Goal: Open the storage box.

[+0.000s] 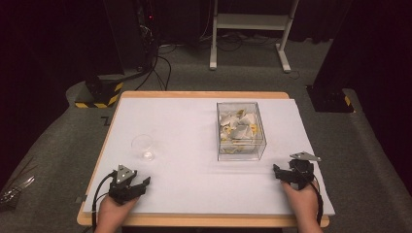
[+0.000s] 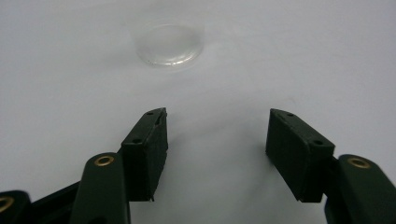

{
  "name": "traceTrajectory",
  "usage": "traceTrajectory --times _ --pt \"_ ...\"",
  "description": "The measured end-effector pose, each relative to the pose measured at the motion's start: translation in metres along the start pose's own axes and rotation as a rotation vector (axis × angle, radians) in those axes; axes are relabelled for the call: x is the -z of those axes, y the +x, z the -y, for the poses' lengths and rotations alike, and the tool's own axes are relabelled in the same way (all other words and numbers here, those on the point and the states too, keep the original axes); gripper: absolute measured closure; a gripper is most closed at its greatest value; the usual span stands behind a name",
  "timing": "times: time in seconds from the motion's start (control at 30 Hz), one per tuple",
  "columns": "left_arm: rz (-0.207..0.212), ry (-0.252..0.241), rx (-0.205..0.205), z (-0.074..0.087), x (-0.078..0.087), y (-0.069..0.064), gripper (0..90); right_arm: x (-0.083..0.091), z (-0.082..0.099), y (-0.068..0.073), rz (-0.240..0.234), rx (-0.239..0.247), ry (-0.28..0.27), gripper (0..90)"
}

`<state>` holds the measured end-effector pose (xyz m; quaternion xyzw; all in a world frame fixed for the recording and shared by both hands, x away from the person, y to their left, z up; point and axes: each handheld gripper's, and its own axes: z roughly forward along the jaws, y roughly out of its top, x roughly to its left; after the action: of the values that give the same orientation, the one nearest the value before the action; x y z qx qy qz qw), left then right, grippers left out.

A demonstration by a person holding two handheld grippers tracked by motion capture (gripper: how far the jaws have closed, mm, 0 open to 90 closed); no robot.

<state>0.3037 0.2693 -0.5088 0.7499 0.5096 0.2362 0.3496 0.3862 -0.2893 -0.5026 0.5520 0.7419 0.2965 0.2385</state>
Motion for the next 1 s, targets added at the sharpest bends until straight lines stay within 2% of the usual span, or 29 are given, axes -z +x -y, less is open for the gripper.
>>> traceTrajectory --times 0.43,0.53,0.87,1.0 --pt "-0.014 0.013 -0.008 -0.002 0.000 0.000 37.0 0.000 0.001 0.001 0.010 0.003 -0.005 12.4" --pt "-0.025 0.016 0.007 -0.003 0.001 0.001 36.4 0.000 0.000 0.001 0.006 -0.003 0.000 12.4" --pt "-0.108 0.023 0.015 -0.004 0.001 0.014 33.0 0.000 0.000 0.000 0.000 0.000 0.000 12.4" --pt "-0.110 0.023 0.010 -0.004 -0.001 0.014 30.6 0.000 0.000 0.000 0.000 -0.003 0.002 12.4"
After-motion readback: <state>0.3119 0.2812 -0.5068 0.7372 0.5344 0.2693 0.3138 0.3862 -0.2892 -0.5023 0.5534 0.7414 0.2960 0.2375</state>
